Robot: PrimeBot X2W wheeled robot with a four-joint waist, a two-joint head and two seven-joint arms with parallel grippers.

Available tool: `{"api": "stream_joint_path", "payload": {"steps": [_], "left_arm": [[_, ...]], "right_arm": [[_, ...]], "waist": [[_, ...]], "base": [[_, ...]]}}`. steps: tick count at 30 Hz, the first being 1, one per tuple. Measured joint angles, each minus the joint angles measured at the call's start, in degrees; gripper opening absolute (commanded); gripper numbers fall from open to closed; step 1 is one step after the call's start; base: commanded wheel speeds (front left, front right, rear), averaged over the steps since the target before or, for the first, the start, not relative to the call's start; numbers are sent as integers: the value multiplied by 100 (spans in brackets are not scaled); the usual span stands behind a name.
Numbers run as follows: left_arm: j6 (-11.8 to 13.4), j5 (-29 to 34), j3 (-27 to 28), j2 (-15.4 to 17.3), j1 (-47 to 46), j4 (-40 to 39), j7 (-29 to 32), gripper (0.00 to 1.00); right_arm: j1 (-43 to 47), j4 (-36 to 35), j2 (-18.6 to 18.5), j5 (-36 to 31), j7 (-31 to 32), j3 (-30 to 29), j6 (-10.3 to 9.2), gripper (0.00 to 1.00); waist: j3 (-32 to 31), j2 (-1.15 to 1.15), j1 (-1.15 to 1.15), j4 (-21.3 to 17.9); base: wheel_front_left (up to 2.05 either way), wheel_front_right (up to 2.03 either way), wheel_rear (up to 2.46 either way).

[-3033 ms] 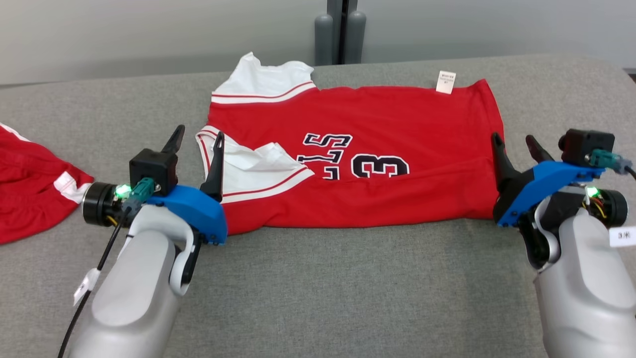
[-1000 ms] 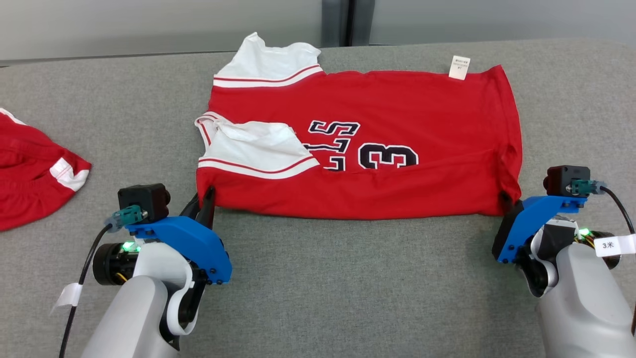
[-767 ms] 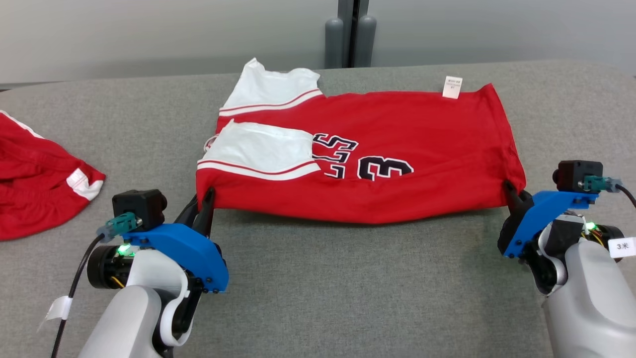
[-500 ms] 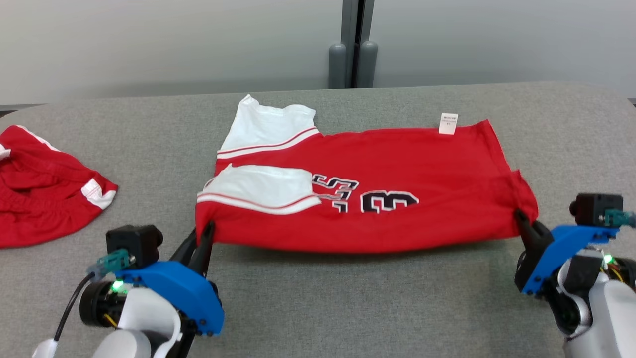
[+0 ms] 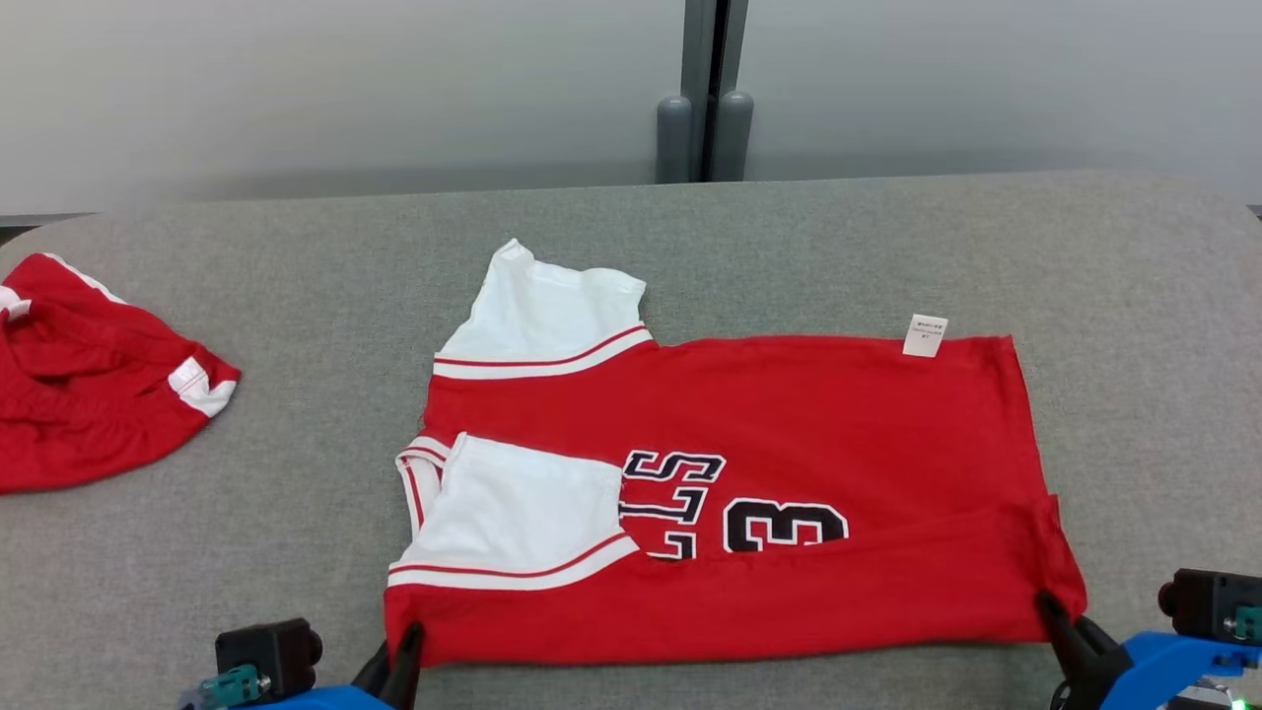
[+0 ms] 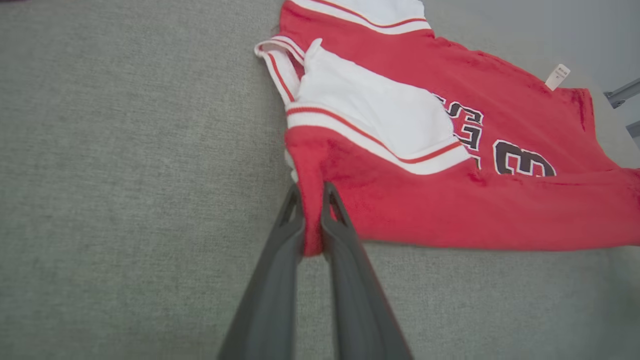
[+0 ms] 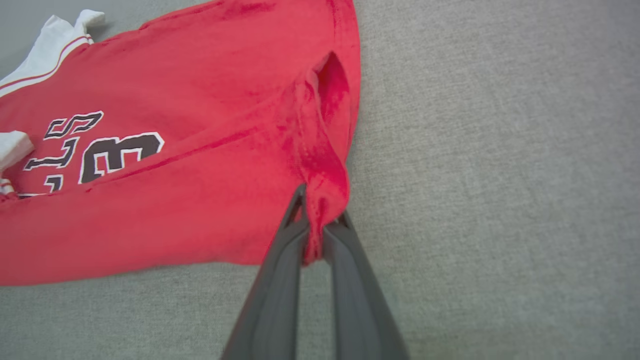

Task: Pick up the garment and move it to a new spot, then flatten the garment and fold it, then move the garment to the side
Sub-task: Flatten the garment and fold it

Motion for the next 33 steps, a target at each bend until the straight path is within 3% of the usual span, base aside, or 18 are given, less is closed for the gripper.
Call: {"api": "stream_joint_path", "payload": {"steps": [4, 5, 6, 7, 8, 16, 21, 28, 33], "left_arm": [[2, -64, -23, -76, 11, 271, 5, 0], [-3, -74, -26, -80, -1, 436, -24, 11], [-7, -73, -22, -78, -11, 527, -45, 37], [-8, -73, -18, -76, -15, 587, -69, 56], [-2, -73, -2, -75, -19, 646, -77, 100], [16, 53, 136, 193, -215, 456, -76, 100], [-149, 314, 153, 503, -807, 283, -76, 100], [-779, 669, 73, 1014, -3020, 391, 526, 100], [-1141, 724, -16, 1245, -4264, 1047, 1139, 100]], "right_arm": [[8, 182, 46, -143, -54, 23, 0, 0], [-32, 342, 55, -158, -154, 19, 0, 28], [-38, 411, 55, -170, -201, 24, 0, 44], [-40, 487, 55, -165, -250, 34, 0, 74], [-40, 554, 56, -132, -301, 29, 0, 98], [-22, 543, 59, -241, -608, -146, 0, 100], [-124, 208, 62, -392, -654, -192, 0, 100], [-976, -266, 48, -627, -372, 244, 0, 100], [-1682, -196, 29, -649, -302, 743, 0, 100]], "waist": [[15, 1, 0, -59], [18, 1, 0, -73], [18, 1, 0, -77], [18, 1, 0, -82], [17, 1, 1, -87], [16, 1, 0, -108], [75, 1, 0, -166], [525, 1, 1, -470], [1045, 2, 1, -811]], "base": [[0, 0, 0], [0, 0, 0], [0, 0, 0], [0, 0, 0], [0, 0, 0], [0, 0, 0], [0, 0, 0], [0, 0, 0], [0, 0, 0]]}}
